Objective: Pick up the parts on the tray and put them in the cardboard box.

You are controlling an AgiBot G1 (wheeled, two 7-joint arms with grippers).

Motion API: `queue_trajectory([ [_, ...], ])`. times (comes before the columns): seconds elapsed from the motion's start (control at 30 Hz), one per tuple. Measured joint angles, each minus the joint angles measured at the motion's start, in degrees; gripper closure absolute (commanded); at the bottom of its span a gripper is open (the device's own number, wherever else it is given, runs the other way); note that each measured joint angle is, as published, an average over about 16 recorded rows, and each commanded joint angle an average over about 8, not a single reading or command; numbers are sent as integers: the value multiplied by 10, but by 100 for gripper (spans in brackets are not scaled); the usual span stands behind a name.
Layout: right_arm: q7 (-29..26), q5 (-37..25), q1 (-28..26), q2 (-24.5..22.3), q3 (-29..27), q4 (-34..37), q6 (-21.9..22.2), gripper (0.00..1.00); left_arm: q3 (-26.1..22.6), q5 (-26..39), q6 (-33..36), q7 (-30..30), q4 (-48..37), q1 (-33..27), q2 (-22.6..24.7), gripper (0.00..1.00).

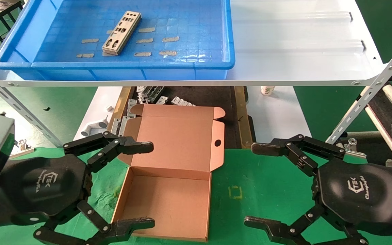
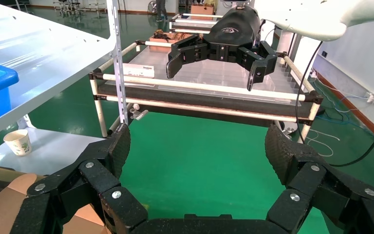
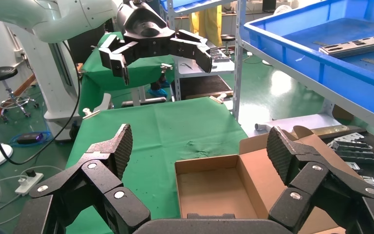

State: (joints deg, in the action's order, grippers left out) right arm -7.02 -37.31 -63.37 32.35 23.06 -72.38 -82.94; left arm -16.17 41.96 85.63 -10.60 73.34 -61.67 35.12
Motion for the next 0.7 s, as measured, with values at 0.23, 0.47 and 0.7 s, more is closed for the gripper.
queue_trajectory([
  [0.23, 0, 0, 0, 0, 0, 0, 0, 100, -1, 8, -17, 1, -8, -7, 8, 0],
  [0.47, 0, 0, 0, 0, 0, 0, 0, 100, -9, 48, -77, 4, -42, -49, 45, 0],
  [0.7, 0, 0, 0, 0, 0, 0, 0, 100, -32, 125, -166, 12, -130, -142, 113, 0],
])
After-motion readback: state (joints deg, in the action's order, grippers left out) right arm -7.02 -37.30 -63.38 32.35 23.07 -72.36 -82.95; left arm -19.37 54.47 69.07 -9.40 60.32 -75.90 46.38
